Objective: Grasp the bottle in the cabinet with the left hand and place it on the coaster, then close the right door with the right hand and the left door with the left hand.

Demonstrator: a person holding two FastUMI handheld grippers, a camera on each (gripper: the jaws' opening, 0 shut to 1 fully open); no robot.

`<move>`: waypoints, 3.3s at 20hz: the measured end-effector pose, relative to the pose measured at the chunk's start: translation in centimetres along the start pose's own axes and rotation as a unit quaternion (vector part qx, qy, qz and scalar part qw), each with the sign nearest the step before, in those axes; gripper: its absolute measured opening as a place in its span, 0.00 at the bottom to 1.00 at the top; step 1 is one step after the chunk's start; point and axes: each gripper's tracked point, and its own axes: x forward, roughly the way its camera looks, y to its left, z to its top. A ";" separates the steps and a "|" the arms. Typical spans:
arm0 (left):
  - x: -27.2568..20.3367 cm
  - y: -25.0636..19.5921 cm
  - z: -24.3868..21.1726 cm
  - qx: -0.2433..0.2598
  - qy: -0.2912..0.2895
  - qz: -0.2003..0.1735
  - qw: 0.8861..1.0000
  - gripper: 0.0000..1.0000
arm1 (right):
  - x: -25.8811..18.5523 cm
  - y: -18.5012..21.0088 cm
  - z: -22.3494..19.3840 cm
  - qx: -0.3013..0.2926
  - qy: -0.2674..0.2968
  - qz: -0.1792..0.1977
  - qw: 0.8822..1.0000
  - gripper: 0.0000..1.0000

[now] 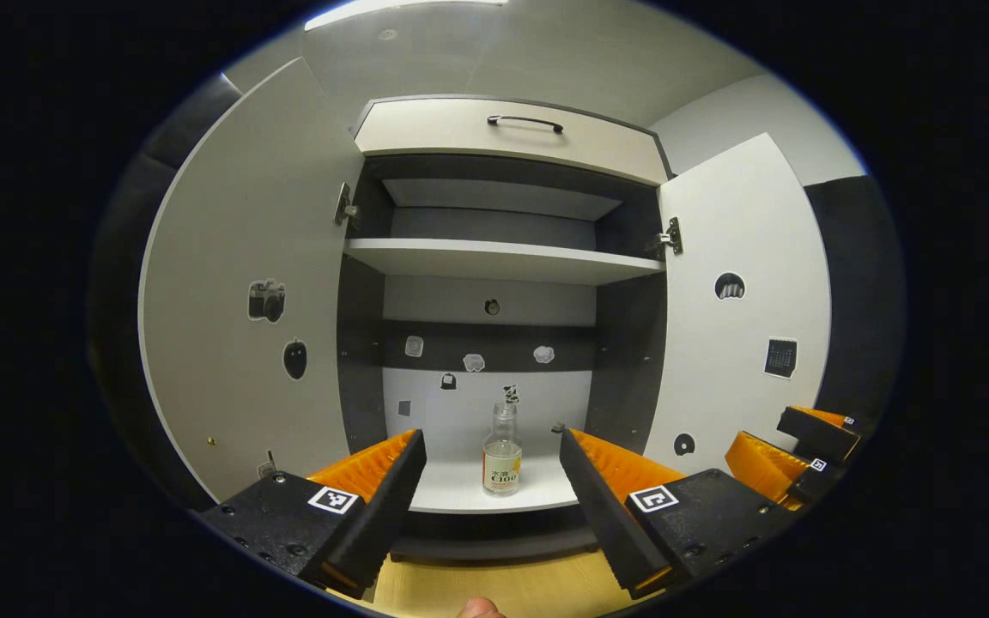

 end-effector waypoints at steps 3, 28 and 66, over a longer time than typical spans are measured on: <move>-0.1 0.0 0.0 0.002 -0.001 0.000 1.000 0.99 | 0.0 -0.1 0.1 -0.001 0.000 -0.001 1.000 0.98; 11.6 -0.6 -4.7 0.017 0.020 -0.032 0.999 0.99 | 2.3 -1.6 -0.4 -0.013 -0.001 -0.033 0.999 0.94; 11.5 -7.8 -13.1 -0.002 0.092 -0.214 0.973 0.46 | -1.3 -4.0 -1.1 -0.014 0.000 -0.077 0.997 0.98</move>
